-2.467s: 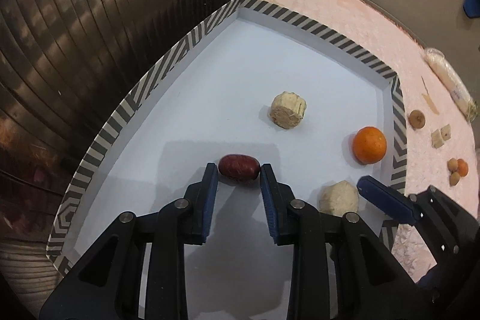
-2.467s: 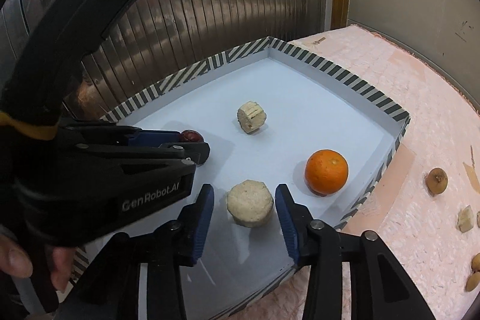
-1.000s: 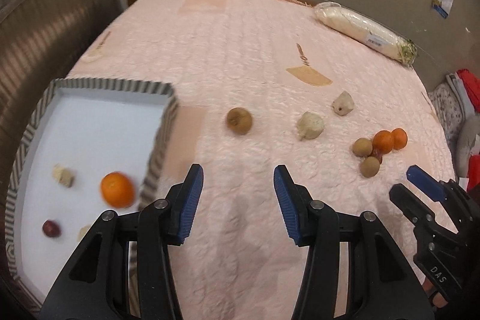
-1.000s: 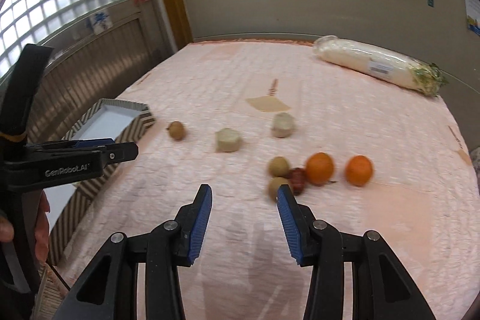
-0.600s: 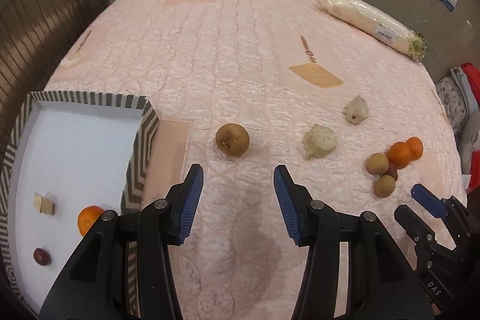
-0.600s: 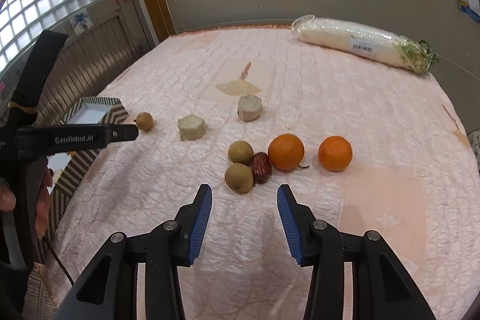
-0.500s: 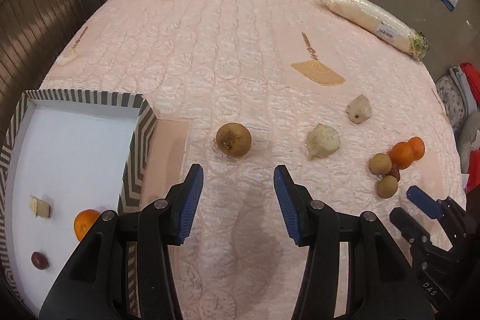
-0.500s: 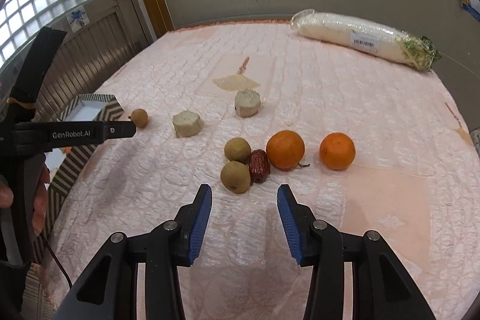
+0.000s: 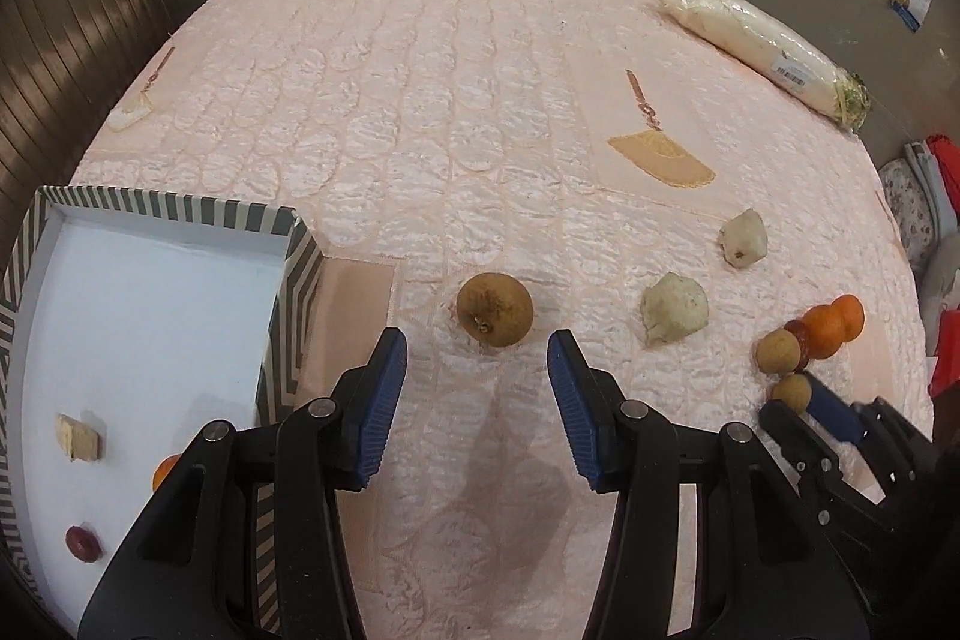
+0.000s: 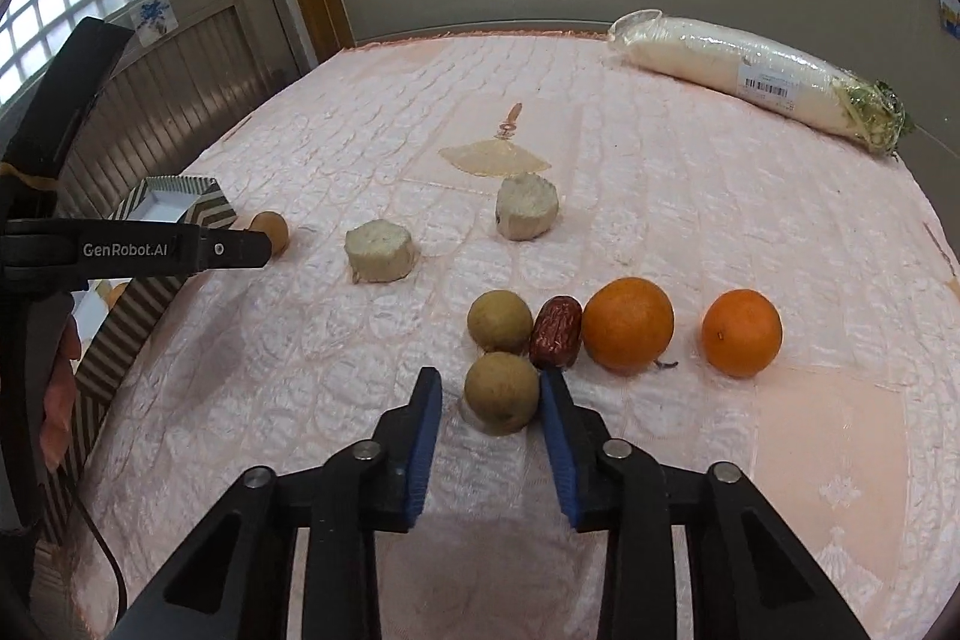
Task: Organize fruits
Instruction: 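Grasp the brown round fruit with the left gripper while the right gripper grasps a small tan longan, then carry the brown fruit with the left gripper toward the tray while the right gripper carries the longan there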
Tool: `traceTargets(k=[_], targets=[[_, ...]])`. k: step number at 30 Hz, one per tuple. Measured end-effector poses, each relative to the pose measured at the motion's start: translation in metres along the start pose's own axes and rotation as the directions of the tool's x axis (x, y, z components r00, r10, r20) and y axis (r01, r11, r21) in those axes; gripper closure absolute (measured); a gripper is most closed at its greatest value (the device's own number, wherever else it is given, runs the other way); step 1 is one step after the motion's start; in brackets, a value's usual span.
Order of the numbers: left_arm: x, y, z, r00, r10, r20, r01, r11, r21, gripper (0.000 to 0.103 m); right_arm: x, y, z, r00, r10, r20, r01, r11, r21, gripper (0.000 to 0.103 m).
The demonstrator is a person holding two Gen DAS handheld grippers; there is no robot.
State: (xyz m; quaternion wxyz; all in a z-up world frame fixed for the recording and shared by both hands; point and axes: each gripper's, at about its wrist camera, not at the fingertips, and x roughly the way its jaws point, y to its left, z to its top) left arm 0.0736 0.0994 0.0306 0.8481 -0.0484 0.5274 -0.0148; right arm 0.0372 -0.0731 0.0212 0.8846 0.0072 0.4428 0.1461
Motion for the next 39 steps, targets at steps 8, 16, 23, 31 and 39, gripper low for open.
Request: traceTargets(k=[8,16,23,31,39], targets=[[0.005,-0.006,0.015,0.999,-0.03,-0.014,0.029,1.0,-0.007,0.054,-0.008,-0.002,-0.002,1.0,-0.007,0.001,0.007,1.0,0.003,0.08],[0.016,-0.002,0.019,1.0,-0.018,-0.026,0.017,1.0,-0.024,0.055,-0.016,0.002,-0.002,1.0,0.016,0.022,-0.017,1.0,0.002,0.08],[0.012,-0.003,0.014,1.0,-0.01,-0.002,0.01,1.0,0.002,0.076,-0.023,0.01,-0.005,0.999,0.038,0.027,-0.038,0.999,-0.001,0.08],[-0.024,-0.01,-0.012,0.998,0.023,0.06,-0.025,0.999,0.035,0.076,-0.036,0.021,-0.007,0.996,0.063,0.059,-0.063,0.998,0.005,0.08],[-0.055,-0.015,-0.047,0.995,0.006,0.098,-0.012,0.998,0.054,0.076,-0.05,0.034,-0.011,0.994,0.067,0.087,-0.068,0.998,0.017,0.08]])
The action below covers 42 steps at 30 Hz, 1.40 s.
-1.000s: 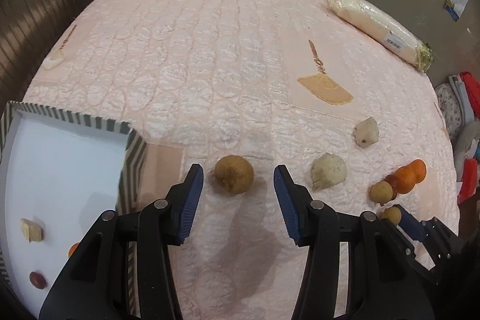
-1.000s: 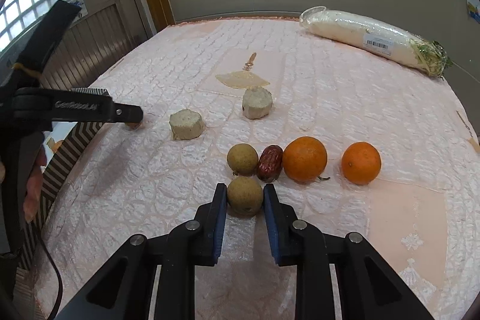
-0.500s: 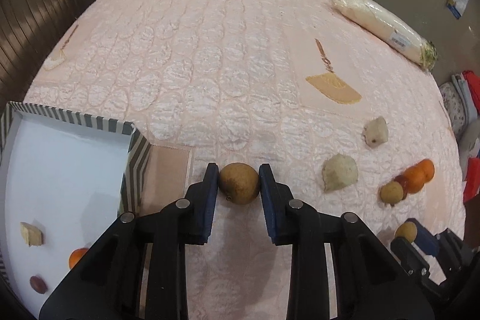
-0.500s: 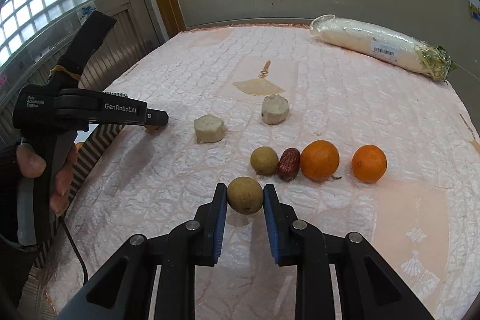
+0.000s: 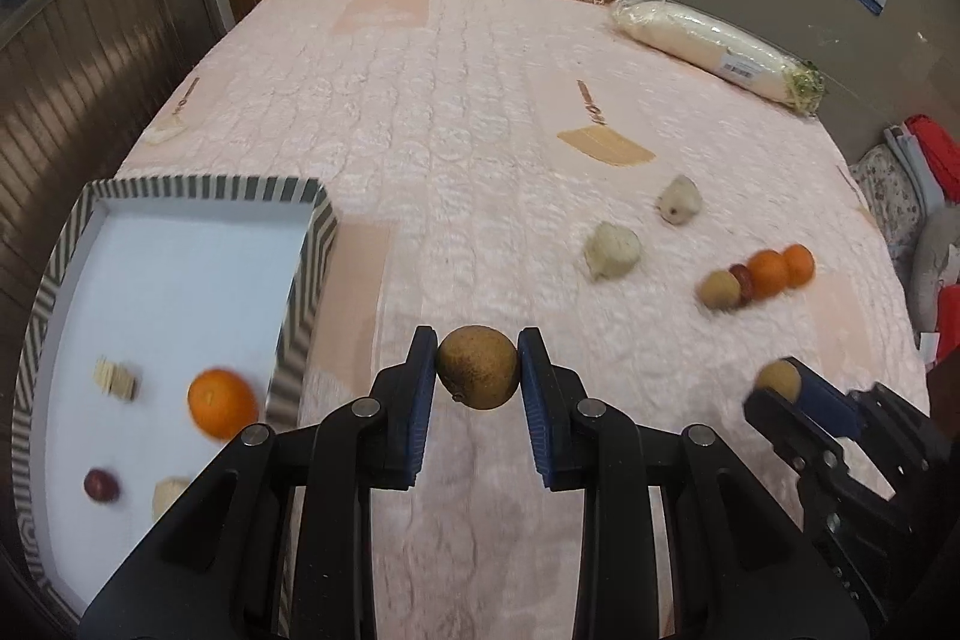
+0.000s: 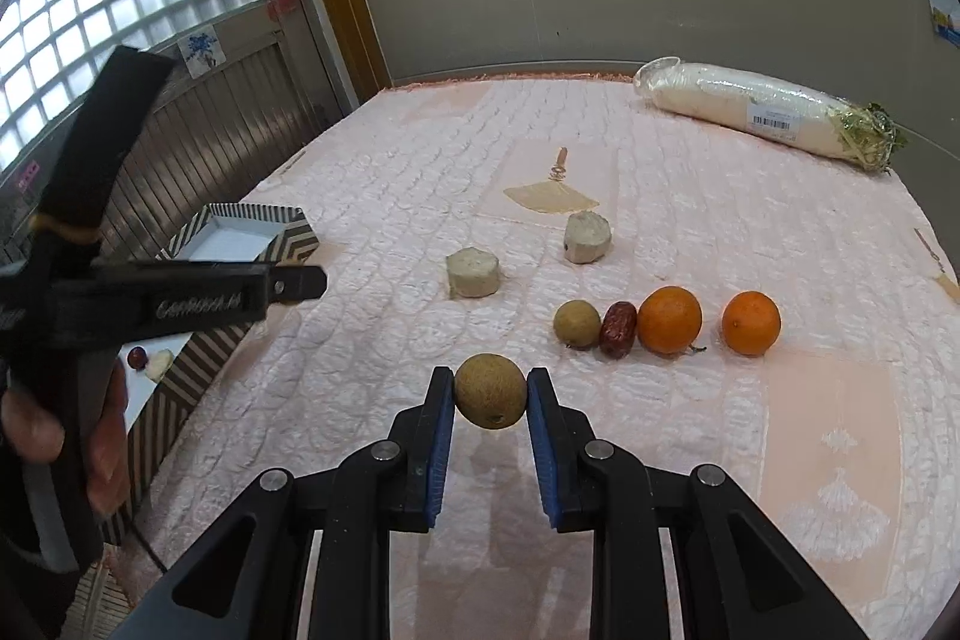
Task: Organize fruits
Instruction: 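Carry the brown fruit with the left gripper toward the tray while the right gripper carries the longan there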
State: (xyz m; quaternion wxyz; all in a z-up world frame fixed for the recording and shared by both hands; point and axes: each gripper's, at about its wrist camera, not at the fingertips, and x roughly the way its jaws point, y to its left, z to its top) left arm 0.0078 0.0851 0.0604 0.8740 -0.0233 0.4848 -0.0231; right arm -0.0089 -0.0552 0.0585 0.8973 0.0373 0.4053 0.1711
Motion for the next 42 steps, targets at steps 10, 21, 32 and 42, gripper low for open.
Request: traceTargets(k=[10,21,32,42], targets=[[-0.036,0.013,-0.03,0.996,0.046,0.071,-0.046,0.999,-0.001,0.076,-0.007,0.027,-0.006,1.0,0.024,0.011,-0.023,1.0,-0.018,0.08],[-0.055,0.041,-0.044,0.989,0.089,0.116,-0.085,0.996,-0.031,0.076,-0.004,0.063,-0.005,0.998,0.059,0.004,-0.058,0.996,-0.065,0.08],[-0.067,0.079,-0.053,0.982,0.13,0.135,-0.118,0.989,-0.09,0.076,0.003,0.104,0.001,0.995,0.101,-0.006,-0.101,0.986,-0.13,0.08],[-0.069,0.135,-0.06,0.98,0.162,0.112,-0.14,0.973,-0.184,0.076,0.015,0.162,0.006,0.984,0.173,-0.035,-0.177,0.96,-0.218,0.08]])
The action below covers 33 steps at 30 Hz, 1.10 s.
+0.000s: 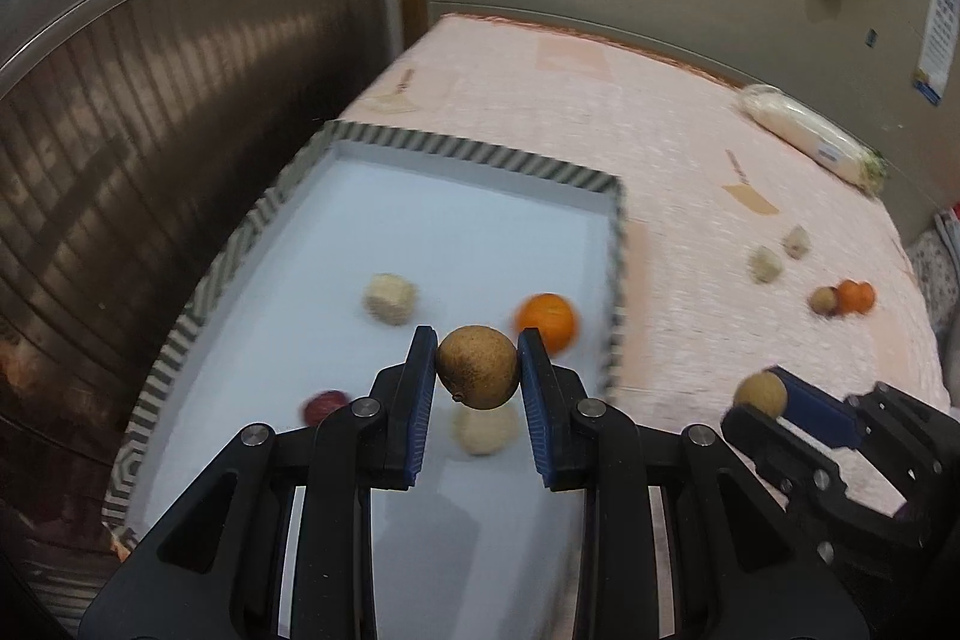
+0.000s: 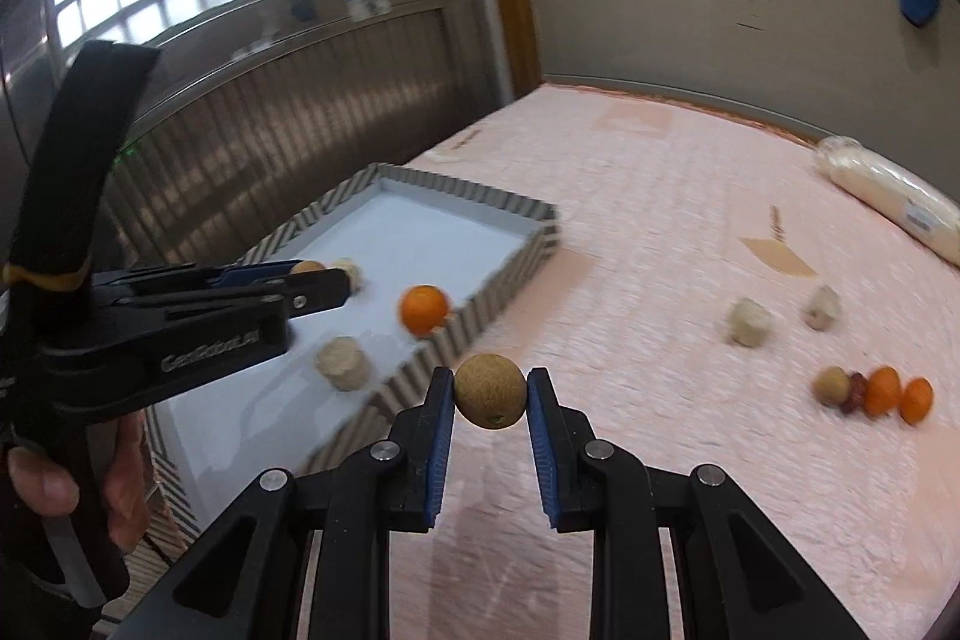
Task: Organize fruits
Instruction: 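Carry the brown fruit with the left gripper toward the tray while the right gripper carries the longan there, then open the left gripper over the tray while the right gripper releases the longan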
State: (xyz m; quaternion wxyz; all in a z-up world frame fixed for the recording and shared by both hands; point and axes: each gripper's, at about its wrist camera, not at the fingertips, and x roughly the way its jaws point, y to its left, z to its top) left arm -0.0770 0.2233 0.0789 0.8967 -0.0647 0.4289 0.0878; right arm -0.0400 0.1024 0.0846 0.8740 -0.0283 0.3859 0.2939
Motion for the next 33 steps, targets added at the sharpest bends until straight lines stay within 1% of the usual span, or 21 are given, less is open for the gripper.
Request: traceTargets(k=[6,10,16,24,33], targets=[[0.009,0.039,0.005,0.999,0.025,-0.02,-0.027,0.996,-0.084,0.076,0.016,0.032,0.005,0.997,0.066,-0.028,-0.067,0.997,-0.048,0.08],[0.017,0.056,0.01,0.999,0.009,-0.045,-0.014,0.992,-0.125,0.076,0.03,0.054,0.007,0.993,0.108,-0.057,-0.112,0.991,-0.078,0.08],[0.034,0.069,0.01,0.996,0.005,-0.094,-0.019,0.989,-0.144,0.076,0.05,0.077,0.005,0.985,0.14,-0.099,-0.15,0.983,-0.11,0.08],[0.05,0.083,0.006,0.99,0.007,-0.141,-0.031,0.985,-0.17,0.076,0.075,0.093,-0.003,0.971,0.172,-0.167,-0.195,0.972,-0.131,0.08],[0.06,0.086,0.004,0.984,0.007,-0.18,-0.041,0.981,-0.187,0.076,0.091,0.103,-0.009,0.963,0.168,-0.211,-0.204,0.966,-0.161,0.08]])
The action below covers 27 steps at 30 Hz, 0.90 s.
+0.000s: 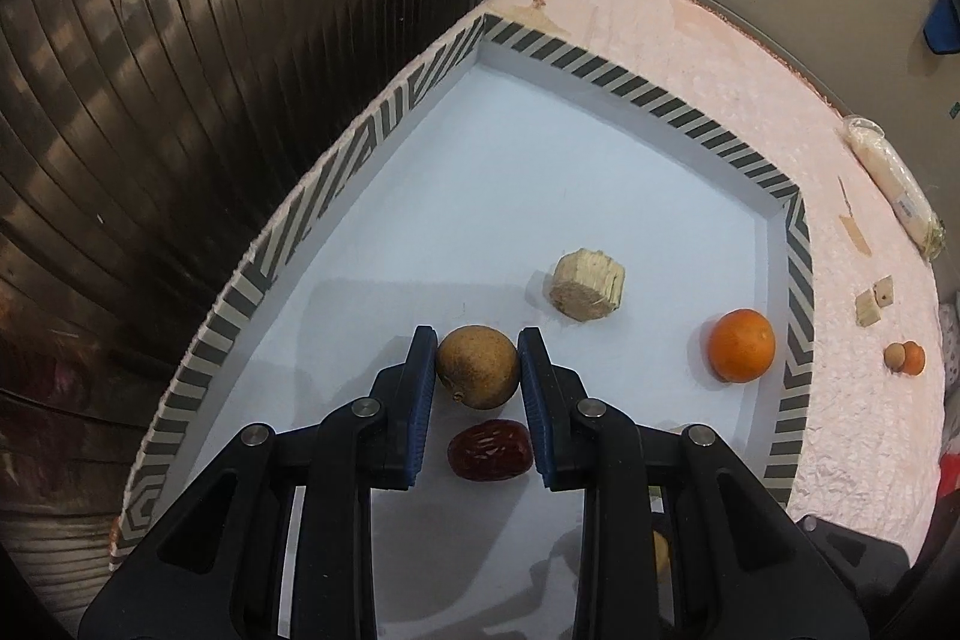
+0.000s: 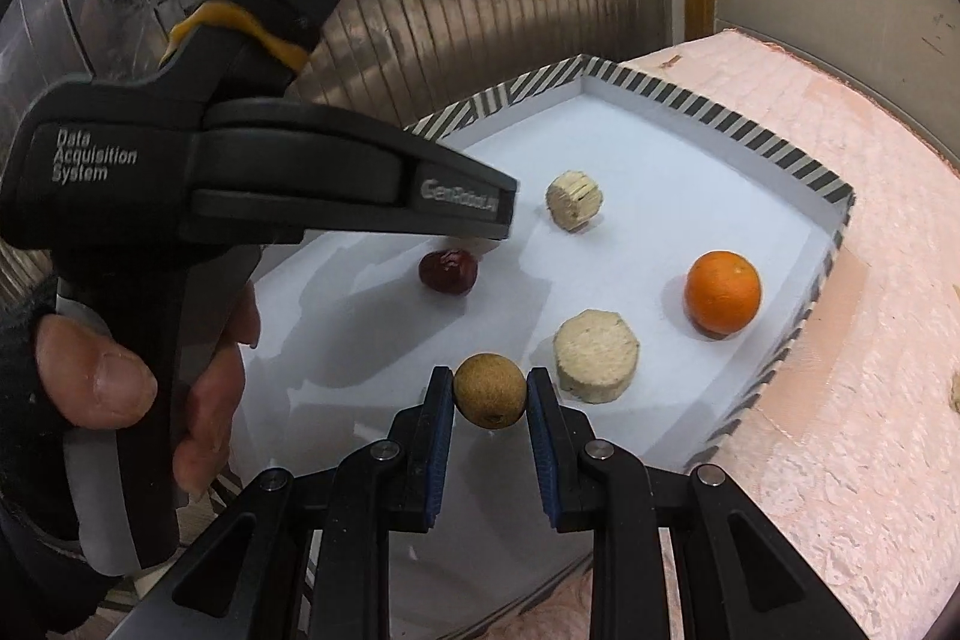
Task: Organize fruits
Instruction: 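Open the left gripper over the tray while the right gripper releases the longan, then withdraw both grippers from the tray back toward the fruits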
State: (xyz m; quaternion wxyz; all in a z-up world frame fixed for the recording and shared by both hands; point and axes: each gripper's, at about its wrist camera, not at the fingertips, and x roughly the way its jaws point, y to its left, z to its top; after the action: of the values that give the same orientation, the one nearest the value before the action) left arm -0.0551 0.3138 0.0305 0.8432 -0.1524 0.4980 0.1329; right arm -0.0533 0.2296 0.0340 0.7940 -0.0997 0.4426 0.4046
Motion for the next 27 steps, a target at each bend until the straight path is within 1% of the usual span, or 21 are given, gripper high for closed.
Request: traceTargets(k=[2,4,6,8,10,11,12,13,14,15,18,23,27], targets=[[0.001,0.0,-0.001,1.0,0.008,-0.001,-0.008,1.0,-0.003,0.076,0.008,0.002,0.003,1.0,-0.009,-0.013,0.009,1.0,-0.016,0.08],[0.001,0.0,-0.002,1.0,0.014,0.002,-0.014,1.0,-0.005,0.076,0.01,0.005,0.002,0.999,-0.036,-0.011,0.036,0.999,-0.037,0.08],[0.001,-0.001,-0.002,1.0,0.023,0.003,-0.023,1.0,-0.002,0.076,0.012,0.005,0.001,0.999,-0.037,-0.006,0.037,0.999,-0.035,0.079],[0.001,-0.003,-0.002,1.0,0.029,0.004,-0.029,1.0,0.001,0.076,0.011,0.003,0.002,1.0,-0.021,0.002,0.021,0.999,-0.026,0.077],[0.0,-0.004,-0.001,1.0,0.026,0.007,-0.026,1.0,0.002,0.075,0.008,0.004,0.0,1.0,-0.009,0.006,0.009,1.0,-0.024,0.068],[-0.002,-0.005,0.0,1.0,0.023,0.011,-0.023,1.0,0.001,0.072,0.006,0.004,-0.001,1.0,-0.007,0.007,0.008,1.0,-0.024,0.068],[-0.003,-0.005,0.0,1.0,0.02,0.014,-0.02,1.0,0.0,0.064,0.003,0.004,-0.002,1.0,-0.005,0.012,0.005,1.0,-0.025,0.068],[-0.005,-0.005,0.0,1.0,0.012,0.02,-0.012,1.0,-0.005,0.058,0.0,0.004,-0.003,1.0,-0.002,0.017,0.003,1.0,-0.023,0.068],[-0.009,-0.005,0.0,1.0,-0.002,0.027,0.003,1.0,-0.012,0.049,-0.003,0.003,-0.003,1.0,0.0,0.022,0.001,1.0,-0.019,0.068],[-0.012,-0.005,0.0,0.999,-0.016,0.036,0.017,1.0,-0.017,0.046,-0.008,0.001,-0.004,0.999,0.005,0.035,-0.005,1.0,-0.009,0.067],[-0.026,-0.011,0.0,0.997,-0.034,0.068,0.035,0.999,-0.015,0.045,-0.027,-0.006,-0.008,0.997,0.017,0.076,-0.019,0.999,0.027,0.067],[-0.046,-0.035,-0.005,0.992,-0.081,0.099,0.079,0.997,0.022,0.045,-0.059,-0.028,-0.012,0.99,0.008,0.142,-0.022,0.995,0.093,0.067],[-0.056,-0.07,-0.011,0.987,-0.117,0.111,0.107,0.991,0.086,0.045,-0.088,-0.05,-0.023,0.984,-0.045,0.175,0.022,0.991,0.128,0.066]])
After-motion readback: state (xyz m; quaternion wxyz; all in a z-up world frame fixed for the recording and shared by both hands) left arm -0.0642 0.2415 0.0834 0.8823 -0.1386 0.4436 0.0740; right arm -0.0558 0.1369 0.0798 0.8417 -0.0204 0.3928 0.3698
